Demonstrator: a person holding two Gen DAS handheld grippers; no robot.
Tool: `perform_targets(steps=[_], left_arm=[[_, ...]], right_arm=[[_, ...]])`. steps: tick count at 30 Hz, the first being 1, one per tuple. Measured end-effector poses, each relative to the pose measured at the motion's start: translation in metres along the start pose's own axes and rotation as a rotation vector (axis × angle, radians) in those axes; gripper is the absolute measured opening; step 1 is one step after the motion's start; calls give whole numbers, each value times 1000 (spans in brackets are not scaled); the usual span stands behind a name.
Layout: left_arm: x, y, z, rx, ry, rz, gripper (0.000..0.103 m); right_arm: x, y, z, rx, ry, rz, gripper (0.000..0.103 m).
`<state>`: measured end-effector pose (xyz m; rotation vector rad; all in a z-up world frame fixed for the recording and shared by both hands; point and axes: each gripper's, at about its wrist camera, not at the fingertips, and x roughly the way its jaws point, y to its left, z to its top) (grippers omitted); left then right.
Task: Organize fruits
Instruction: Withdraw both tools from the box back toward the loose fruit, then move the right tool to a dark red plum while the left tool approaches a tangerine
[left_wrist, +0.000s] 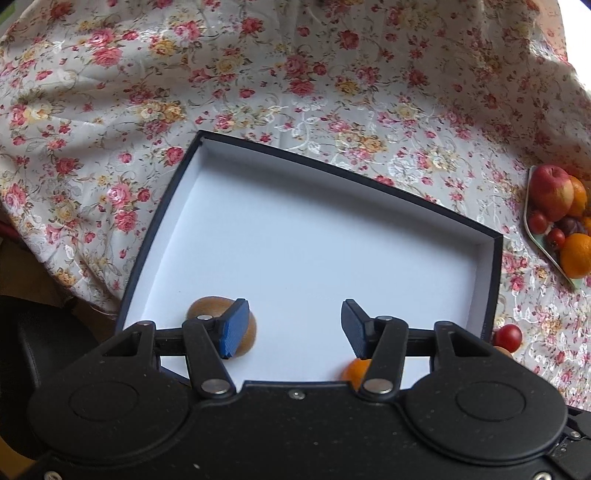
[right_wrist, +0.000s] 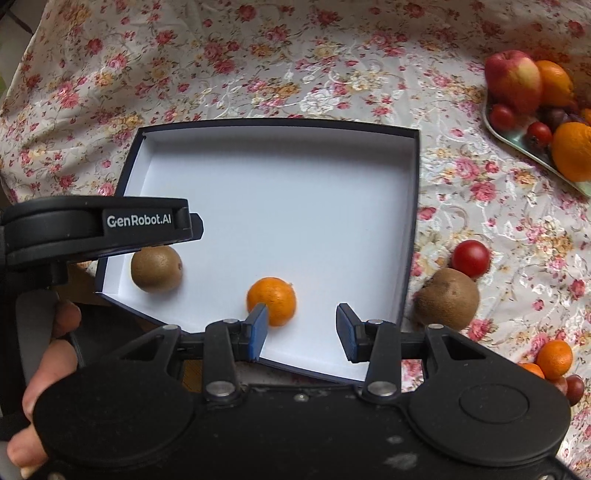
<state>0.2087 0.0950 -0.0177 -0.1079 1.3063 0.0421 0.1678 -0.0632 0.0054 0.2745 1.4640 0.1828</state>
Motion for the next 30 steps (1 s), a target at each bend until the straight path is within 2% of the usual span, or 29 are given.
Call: perform_targets(steps=[10, 16, 21, 30], left_arm=[[2, -73, -24, 156, 38, -69, 59], [1, -116, -43, 256, 60, -119, 59], [0, -148, -58, 340, 62, -135, 59], [2, -193, -80, 426, 89, -157, 59]], right_arm=[[-39, -83, -16, 186, -38, -25, 44], [-48, -132, -30, 308, -24, -38, 44], [-54, -167, -44, 390, -11, -42, 44], [-68, -231, -74, 538, -14, -84, 44]])
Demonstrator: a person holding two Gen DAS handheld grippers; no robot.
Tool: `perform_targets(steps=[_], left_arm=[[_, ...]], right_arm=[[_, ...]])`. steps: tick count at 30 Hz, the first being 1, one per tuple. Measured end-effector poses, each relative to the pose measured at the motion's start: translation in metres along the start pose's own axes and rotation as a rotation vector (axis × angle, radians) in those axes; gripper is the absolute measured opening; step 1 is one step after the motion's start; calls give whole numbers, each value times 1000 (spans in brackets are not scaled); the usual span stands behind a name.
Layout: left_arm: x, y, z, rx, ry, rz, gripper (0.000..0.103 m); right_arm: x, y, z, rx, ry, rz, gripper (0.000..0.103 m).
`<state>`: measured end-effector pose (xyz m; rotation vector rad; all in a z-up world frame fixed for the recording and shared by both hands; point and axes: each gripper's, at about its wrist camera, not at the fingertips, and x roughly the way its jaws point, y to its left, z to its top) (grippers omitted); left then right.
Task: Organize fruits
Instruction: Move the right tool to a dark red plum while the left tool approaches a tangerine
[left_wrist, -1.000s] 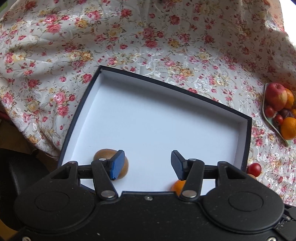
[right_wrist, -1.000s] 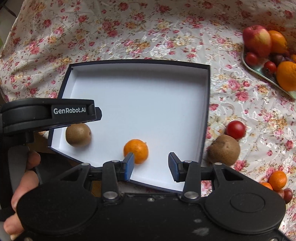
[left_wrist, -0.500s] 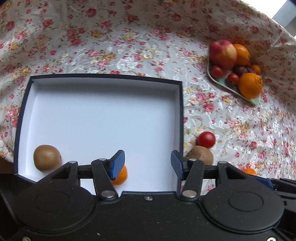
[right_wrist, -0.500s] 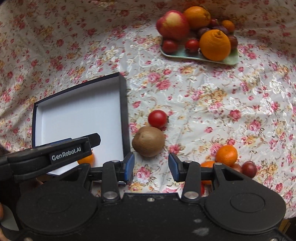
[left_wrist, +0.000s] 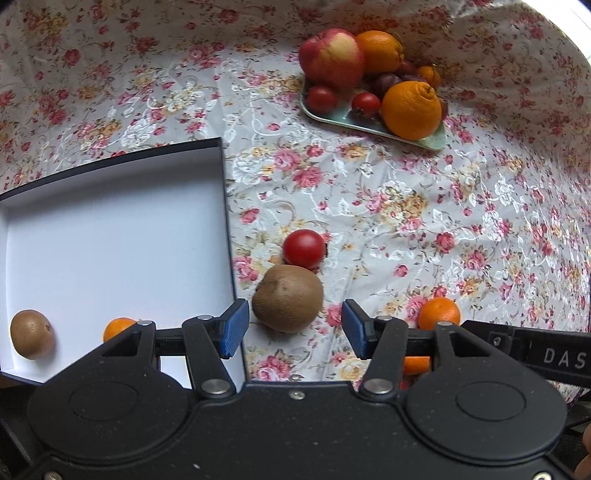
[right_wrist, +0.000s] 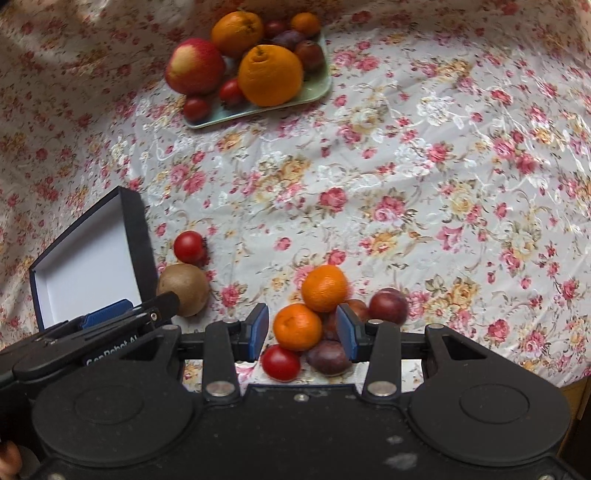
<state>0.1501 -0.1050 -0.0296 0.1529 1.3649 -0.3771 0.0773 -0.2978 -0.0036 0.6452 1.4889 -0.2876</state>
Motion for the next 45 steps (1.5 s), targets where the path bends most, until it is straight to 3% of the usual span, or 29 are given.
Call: perform_targets(steps=[8, 15, 25, 45], left_arm=[[12, -52, -8, 99, 46, -39, 59], [25, -78, -15, 150, 72, -19, 59], [42, -84, -23, 178, 108, 18, 59], [51, -85, -20, 146, 133, -52, 59]], right_arm=[[12, -50, 0, 82, 12, -83, 44], [32, -67, 1, 110, 19, -144, 44], [52, -60, 5, 94, 60, -115, 44], [61, -63, 6, 113, 83, -66, 44]])
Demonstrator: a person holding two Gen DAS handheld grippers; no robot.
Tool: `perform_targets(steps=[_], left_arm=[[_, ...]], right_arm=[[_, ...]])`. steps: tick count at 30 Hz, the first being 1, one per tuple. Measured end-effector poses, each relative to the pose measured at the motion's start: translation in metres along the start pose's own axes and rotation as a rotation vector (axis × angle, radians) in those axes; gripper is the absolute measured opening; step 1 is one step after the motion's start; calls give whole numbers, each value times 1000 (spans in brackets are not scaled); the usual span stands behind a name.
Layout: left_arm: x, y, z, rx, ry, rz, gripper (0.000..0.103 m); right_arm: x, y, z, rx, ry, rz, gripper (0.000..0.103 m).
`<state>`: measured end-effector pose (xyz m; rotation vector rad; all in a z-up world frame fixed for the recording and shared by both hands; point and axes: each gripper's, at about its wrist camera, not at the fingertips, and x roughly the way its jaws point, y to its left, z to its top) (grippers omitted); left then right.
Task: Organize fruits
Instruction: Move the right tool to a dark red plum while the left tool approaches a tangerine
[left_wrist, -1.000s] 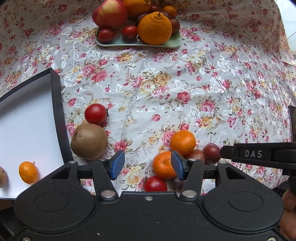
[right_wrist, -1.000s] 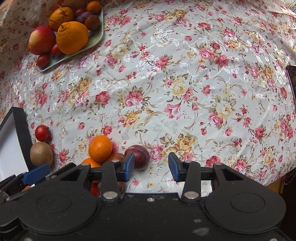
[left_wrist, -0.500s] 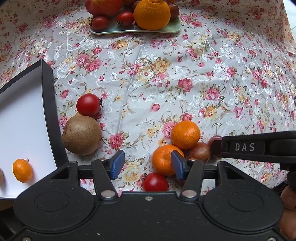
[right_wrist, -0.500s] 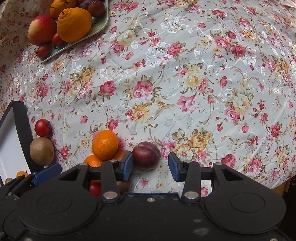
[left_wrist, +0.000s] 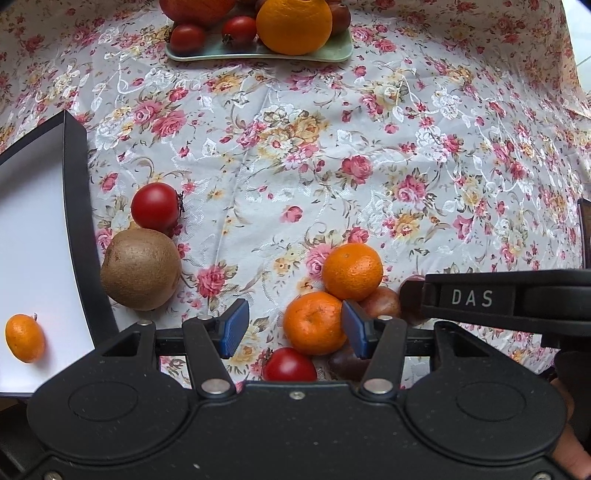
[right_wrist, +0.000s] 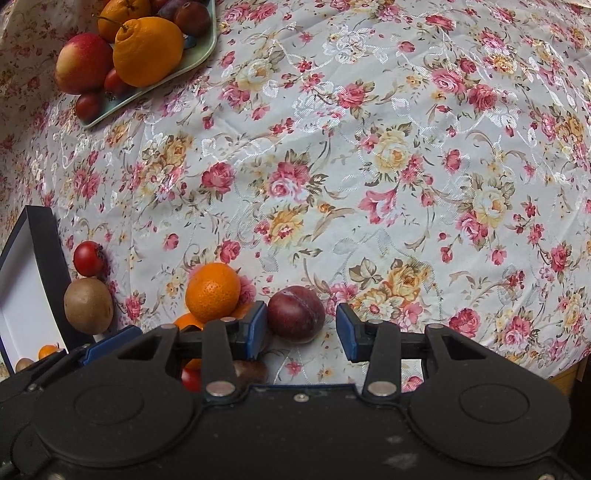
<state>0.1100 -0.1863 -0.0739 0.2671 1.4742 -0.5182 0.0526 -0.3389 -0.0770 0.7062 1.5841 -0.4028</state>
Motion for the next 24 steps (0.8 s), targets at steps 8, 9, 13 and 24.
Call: perform_targets(steps=[8, 9, 13, 24], left_arm=[[-3, -6, -1, 15, -5, -22, 59], [-3, -7, -1, 19, -6, -28, 59], [0, -11, -1, 32, 0, -21, 59], [12, -13, -3, 23, 11, 22, 57]], right_arm=[[1, -21, 0, 51, 41, 81, 44], [1, -22, 0, 54, 43, 85, 44], [-4, -25, 0, 59, 32, 90, 44], [-21, -36, 1, 64, -22, 76, 44]])
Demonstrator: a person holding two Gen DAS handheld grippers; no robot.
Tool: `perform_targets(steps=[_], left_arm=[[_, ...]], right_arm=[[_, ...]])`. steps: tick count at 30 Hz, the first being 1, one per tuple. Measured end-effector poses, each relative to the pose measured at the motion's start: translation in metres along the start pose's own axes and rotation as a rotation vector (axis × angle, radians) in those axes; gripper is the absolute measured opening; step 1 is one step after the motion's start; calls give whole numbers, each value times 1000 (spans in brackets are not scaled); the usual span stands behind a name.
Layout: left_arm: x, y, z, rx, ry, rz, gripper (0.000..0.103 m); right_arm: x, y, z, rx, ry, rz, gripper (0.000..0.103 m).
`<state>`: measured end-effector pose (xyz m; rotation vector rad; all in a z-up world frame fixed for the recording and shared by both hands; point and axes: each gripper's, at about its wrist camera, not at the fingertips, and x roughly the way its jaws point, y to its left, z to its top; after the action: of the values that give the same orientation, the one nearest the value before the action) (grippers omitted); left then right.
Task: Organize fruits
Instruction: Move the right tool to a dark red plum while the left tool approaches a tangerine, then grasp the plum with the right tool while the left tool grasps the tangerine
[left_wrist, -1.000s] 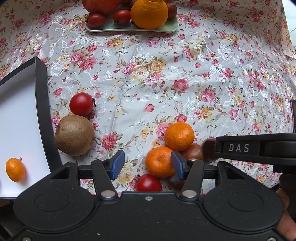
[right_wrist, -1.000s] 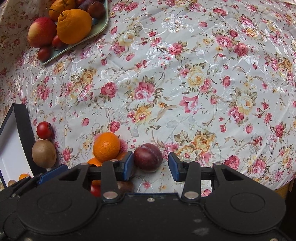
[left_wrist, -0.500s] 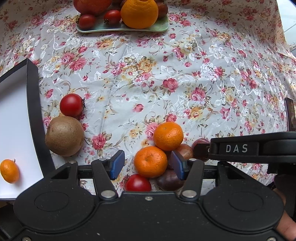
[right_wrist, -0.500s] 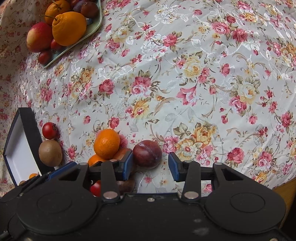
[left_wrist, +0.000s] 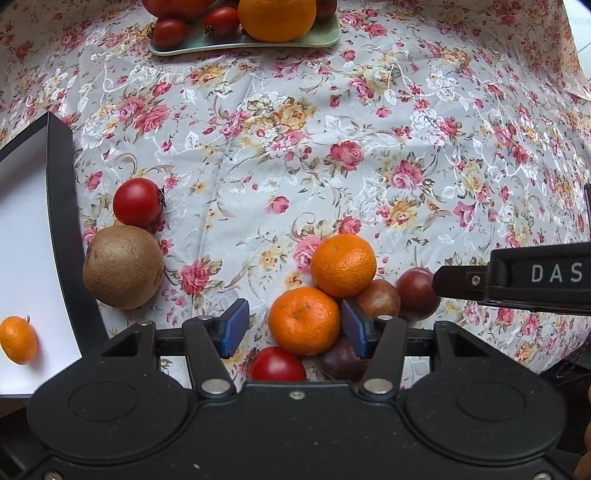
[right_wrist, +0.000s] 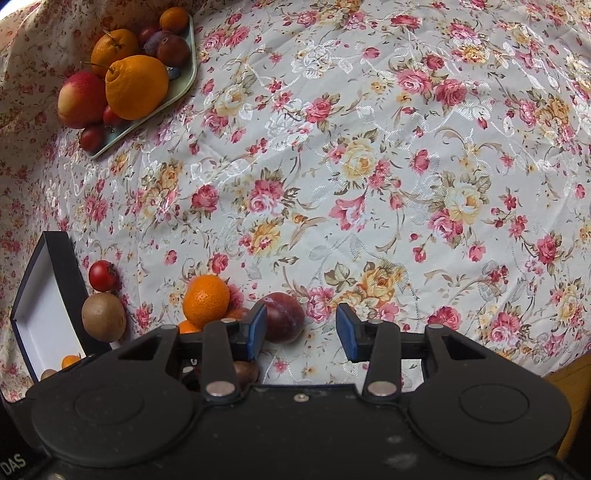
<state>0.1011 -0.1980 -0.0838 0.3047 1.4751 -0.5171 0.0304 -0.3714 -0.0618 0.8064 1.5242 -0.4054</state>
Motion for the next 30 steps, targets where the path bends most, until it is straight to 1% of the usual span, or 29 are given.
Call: perform_targets(steps=[5, 9, 12, 16, 20, 25, 30], left_arm=[[1, 6, 1, -49, 1, -28, 55], [7, 1, 1, -32, 0, 6, 55], [20, -3, -2, -28, 37, 35, 55], [18, -10, -3, 2, 6, 64, 51], [13, -8, -3, -14, -19, 68, 50], [-6, -2, 1, -23, -88, 100, 50], [-16, 10, 2, -51, -104, 84, 50]], right_arm=[[4, 0, -1, 1, 4, -10, 44], [3, 5, -2, -11, -4, -14, 44], [3, 7, -3, -19, -10, -19, 44], [4, 7, -3, -20, -6, -22, 44], [5, 8, -3, -24, -8, -27, 44], [7, 12, -4, -30, -8, -26, 44], [13, 19, -5, -39, -1, -27, 44]])
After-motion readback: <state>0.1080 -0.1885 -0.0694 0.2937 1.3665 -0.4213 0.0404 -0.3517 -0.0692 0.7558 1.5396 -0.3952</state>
